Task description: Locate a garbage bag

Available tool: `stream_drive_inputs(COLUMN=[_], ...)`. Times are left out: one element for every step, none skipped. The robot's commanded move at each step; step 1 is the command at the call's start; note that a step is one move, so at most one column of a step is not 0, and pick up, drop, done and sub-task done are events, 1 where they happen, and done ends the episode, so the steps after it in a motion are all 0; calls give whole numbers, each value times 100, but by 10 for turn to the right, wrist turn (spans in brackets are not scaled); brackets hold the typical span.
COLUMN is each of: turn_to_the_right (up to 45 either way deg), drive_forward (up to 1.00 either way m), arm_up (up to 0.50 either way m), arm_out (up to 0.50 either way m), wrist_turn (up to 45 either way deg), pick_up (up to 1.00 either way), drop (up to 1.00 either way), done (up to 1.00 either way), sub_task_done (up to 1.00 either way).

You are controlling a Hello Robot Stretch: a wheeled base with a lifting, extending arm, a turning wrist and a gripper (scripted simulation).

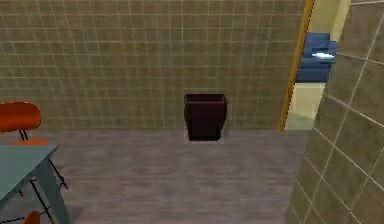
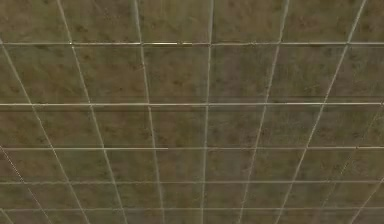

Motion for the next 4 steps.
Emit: stream_drive_inputs(turn_to_the_right=[0, 300, 0, 450], drive_forward=[75, 0, 55, 0], arm_up=[0, 0, 0, 0], arm_out=[0, 0, 0, 0], wrist_turn=[0, 0, 0, 0], pick_up=[0, 0, 0, 0], drop=[0, 0, 0, 0], done=[0, 0, 0, 0], sub_task_done=[0, 0, 0, 0])
